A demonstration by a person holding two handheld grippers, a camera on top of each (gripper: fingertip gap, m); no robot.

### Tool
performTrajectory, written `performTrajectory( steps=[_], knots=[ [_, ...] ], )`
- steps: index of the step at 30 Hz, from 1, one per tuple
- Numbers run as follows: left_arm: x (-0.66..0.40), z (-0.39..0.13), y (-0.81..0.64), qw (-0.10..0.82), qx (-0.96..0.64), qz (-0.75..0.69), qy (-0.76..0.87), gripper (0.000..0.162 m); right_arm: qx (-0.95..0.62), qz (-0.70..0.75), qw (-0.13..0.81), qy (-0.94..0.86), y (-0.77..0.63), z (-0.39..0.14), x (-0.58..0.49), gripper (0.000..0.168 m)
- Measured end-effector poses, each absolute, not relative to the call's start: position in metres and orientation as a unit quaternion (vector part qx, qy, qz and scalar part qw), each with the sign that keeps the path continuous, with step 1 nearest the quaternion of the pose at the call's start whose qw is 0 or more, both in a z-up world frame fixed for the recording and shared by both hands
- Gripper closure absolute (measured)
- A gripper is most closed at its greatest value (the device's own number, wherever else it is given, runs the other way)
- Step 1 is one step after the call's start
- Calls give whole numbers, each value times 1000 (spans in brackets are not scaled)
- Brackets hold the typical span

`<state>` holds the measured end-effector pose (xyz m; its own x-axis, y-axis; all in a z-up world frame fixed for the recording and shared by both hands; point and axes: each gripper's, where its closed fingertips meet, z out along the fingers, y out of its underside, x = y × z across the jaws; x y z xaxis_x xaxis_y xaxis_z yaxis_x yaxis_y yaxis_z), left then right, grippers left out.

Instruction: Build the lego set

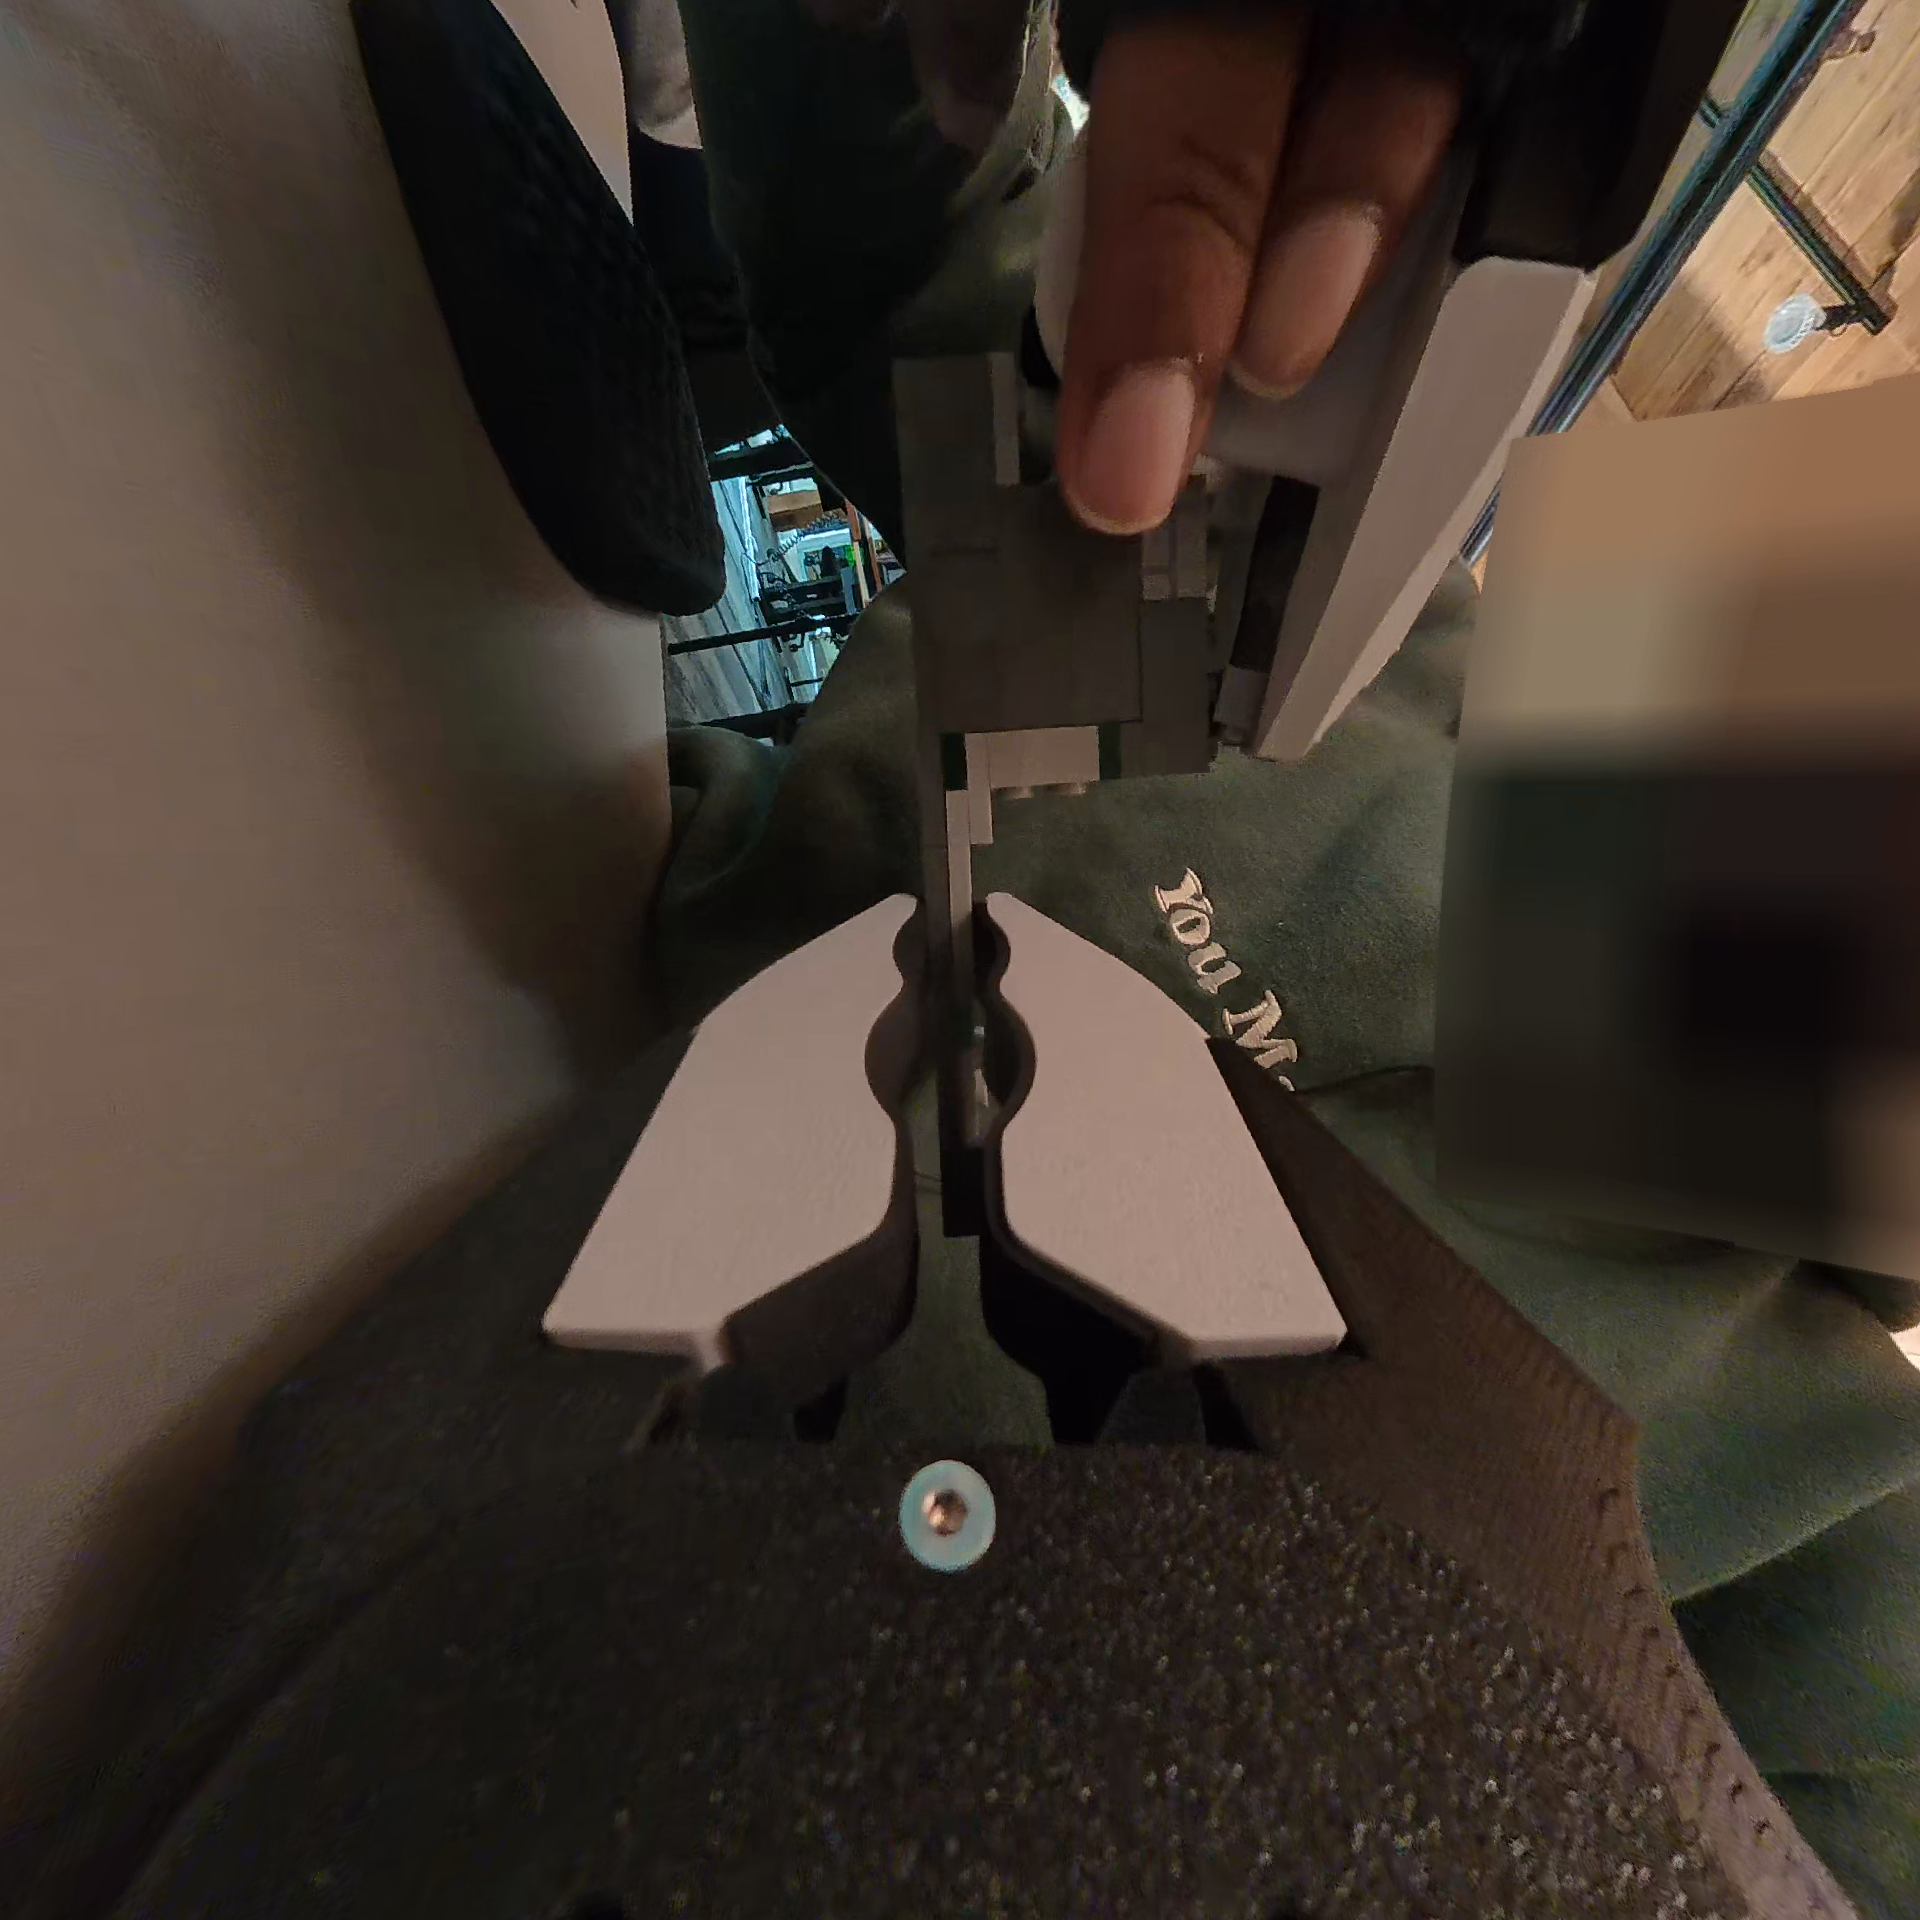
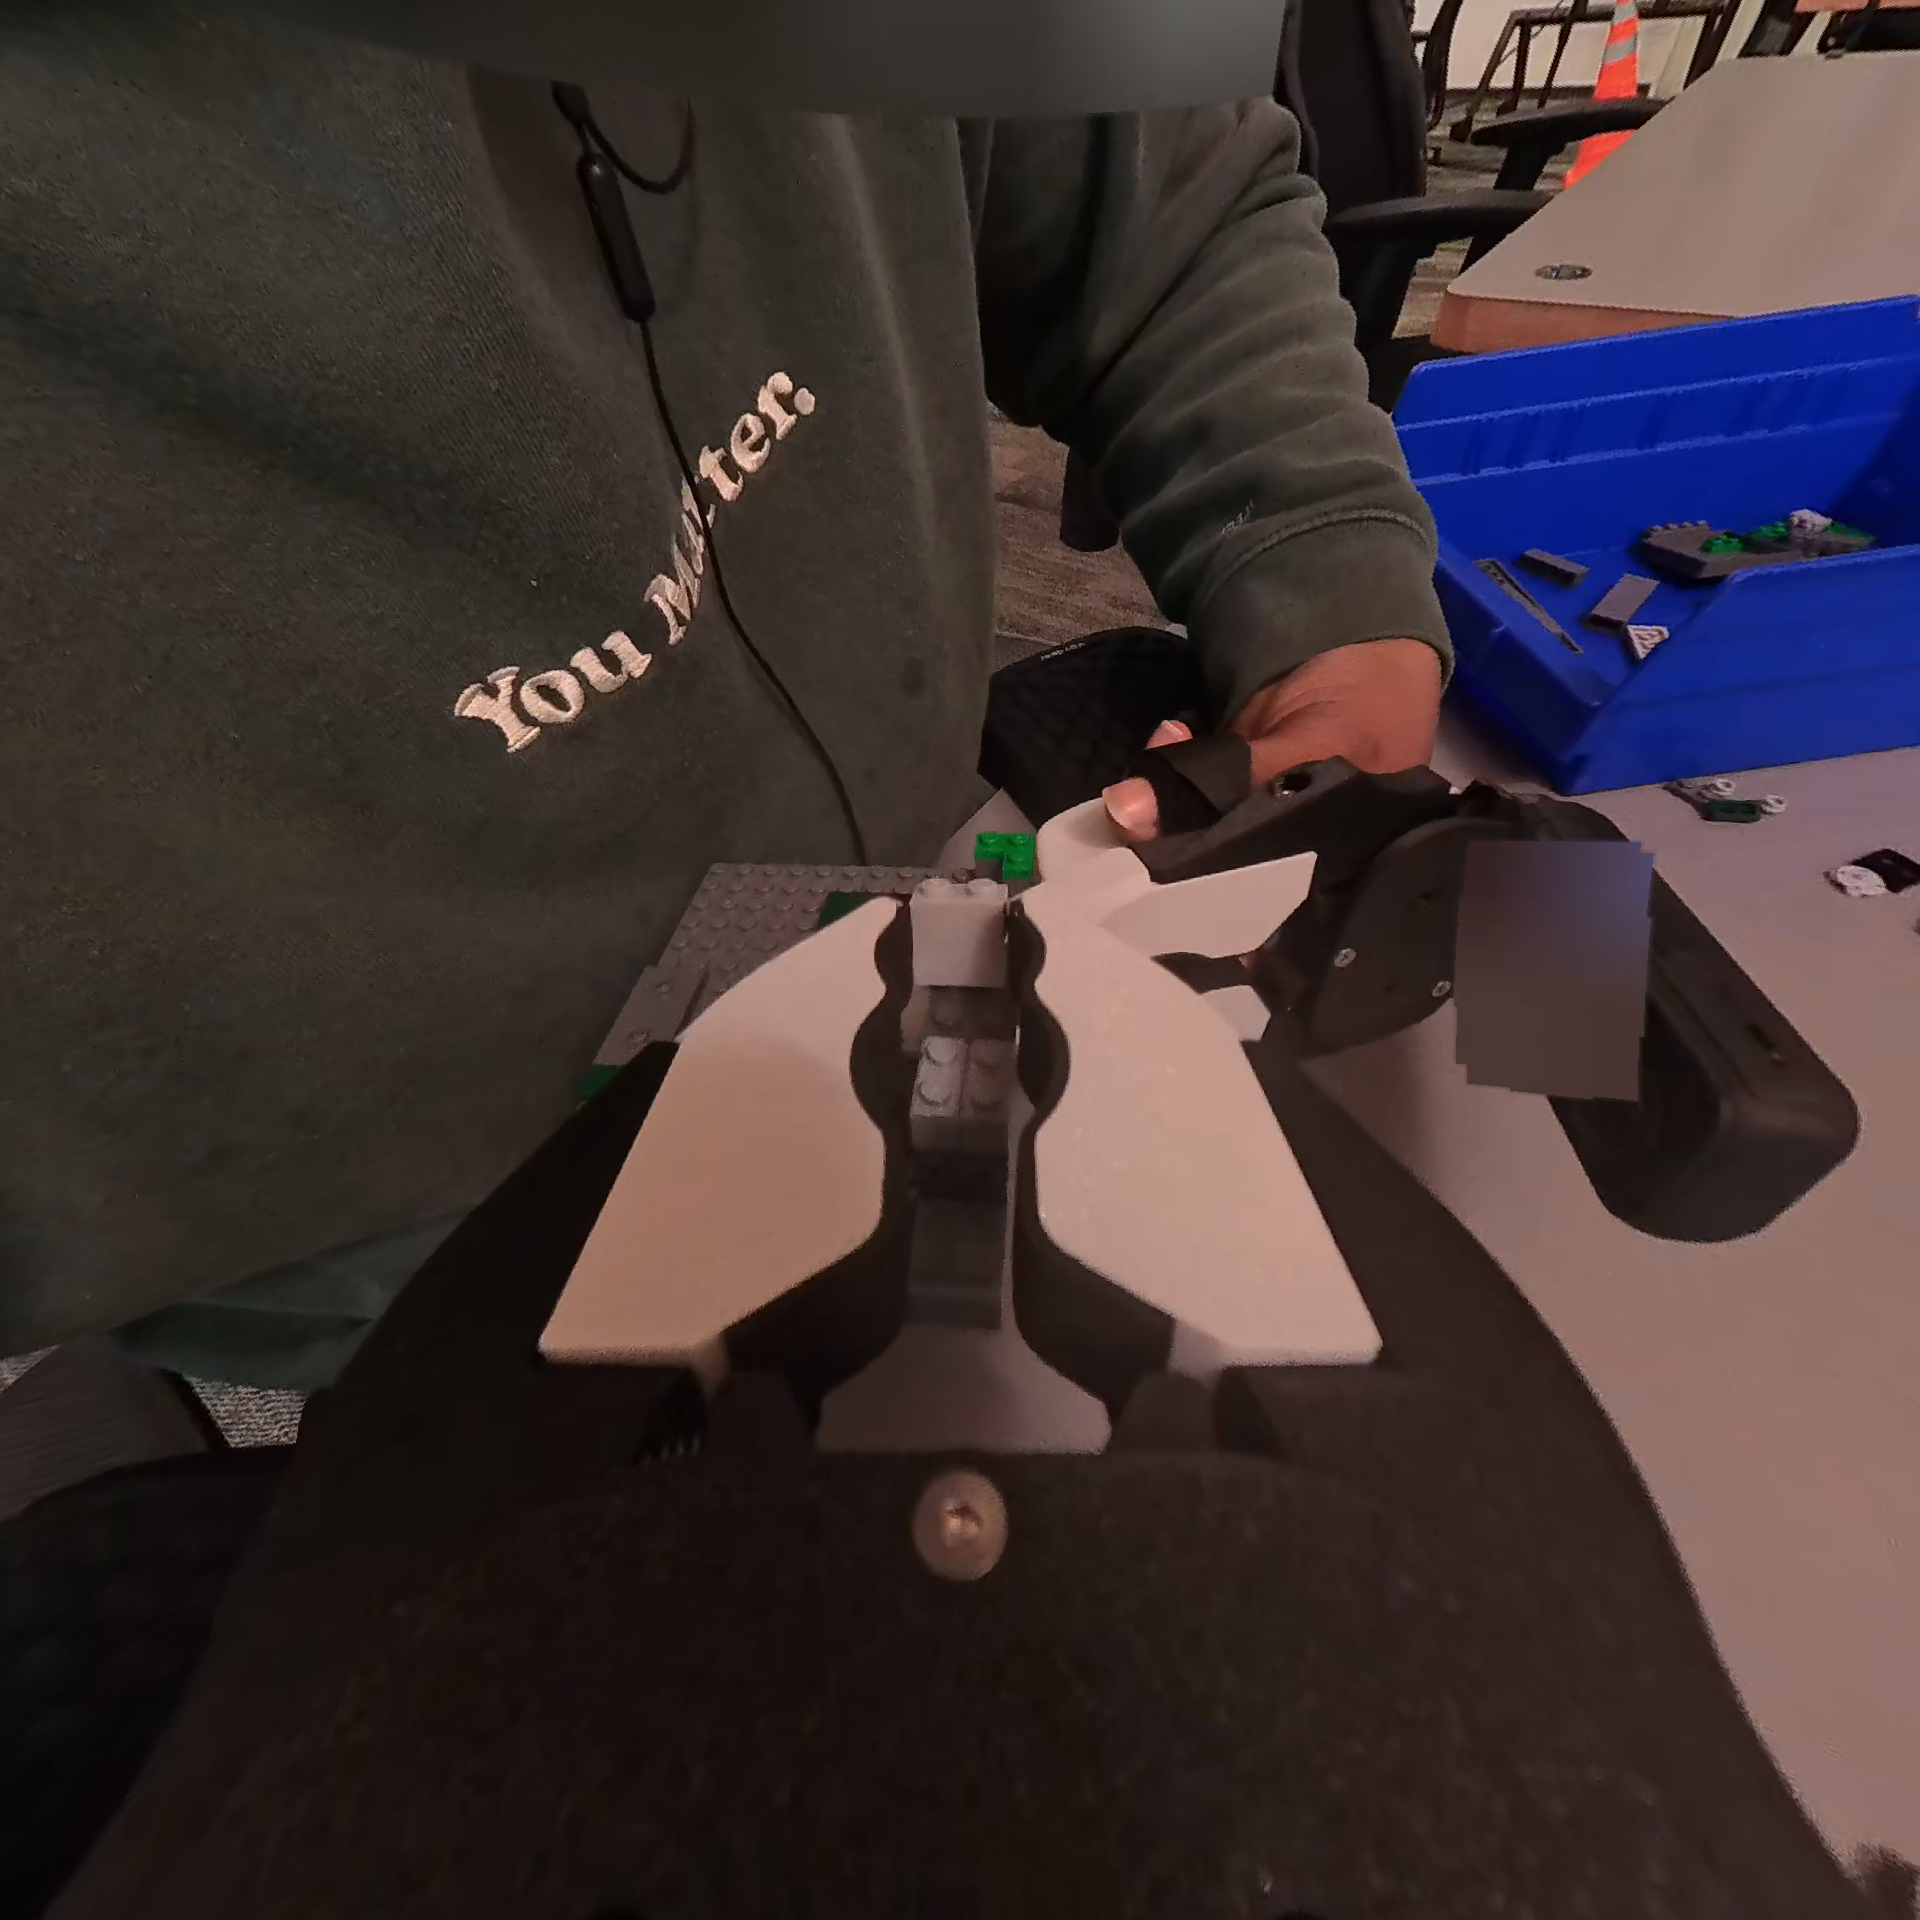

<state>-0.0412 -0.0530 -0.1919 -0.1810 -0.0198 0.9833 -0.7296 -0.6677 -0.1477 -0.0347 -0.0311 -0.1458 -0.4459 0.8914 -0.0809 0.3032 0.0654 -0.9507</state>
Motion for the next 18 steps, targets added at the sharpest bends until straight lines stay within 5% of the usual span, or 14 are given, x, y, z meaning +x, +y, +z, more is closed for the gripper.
performTrajectory(
  steps=[18],
  knots=[
    [-38,-204,-50,257,611,693,-283,156,-471,451,291,-700,-30,-152,-31,141]
  ],
)
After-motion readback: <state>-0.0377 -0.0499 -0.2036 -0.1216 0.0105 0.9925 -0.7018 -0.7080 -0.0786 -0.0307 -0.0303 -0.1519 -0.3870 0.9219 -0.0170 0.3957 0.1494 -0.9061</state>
